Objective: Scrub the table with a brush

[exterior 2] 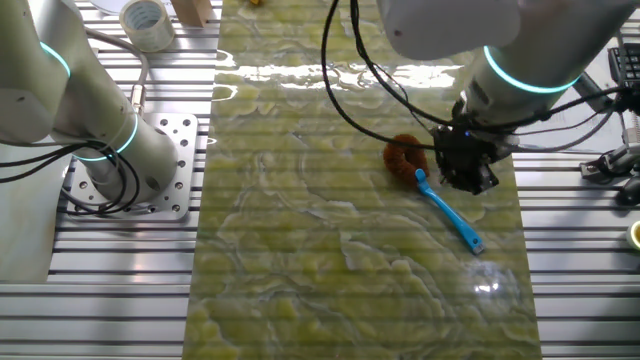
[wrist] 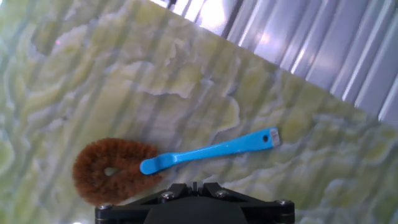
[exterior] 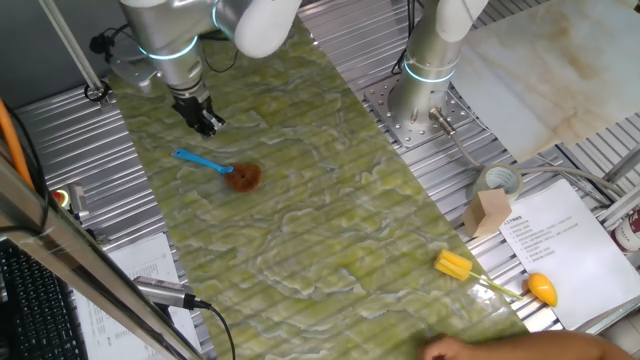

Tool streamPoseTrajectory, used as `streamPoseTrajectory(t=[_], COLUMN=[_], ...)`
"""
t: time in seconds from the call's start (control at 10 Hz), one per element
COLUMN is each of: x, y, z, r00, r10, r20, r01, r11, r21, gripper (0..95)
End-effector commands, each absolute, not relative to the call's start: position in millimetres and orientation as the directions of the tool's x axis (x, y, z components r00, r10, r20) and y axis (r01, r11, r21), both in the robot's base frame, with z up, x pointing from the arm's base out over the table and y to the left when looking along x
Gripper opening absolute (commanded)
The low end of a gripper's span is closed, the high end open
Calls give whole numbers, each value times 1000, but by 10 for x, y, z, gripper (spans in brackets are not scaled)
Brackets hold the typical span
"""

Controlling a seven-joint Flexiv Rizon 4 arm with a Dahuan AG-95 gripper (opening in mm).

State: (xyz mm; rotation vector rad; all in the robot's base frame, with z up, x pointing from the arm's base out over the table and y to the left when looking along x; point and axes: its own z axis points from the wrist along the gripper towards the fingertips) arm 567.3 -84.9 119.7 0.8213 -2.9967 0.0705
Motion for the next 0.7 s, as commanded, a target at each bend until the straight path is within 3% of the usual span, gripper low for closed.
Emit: streamPoseTrajectory(t=[0.1, 0.5, 0.7], x=[5633, 5664, 5664], y=[-1006, -1082, -1082], z=[1128, 1054, 1054], r00=[-786, -729, -699], r10=[-618, -684, -714], r20=[18, 0, -32], r01=[-618, -684, -712], r11=[786, 729, 700], r21=[-25, -22, -62], gripper=[0, 0, 0])
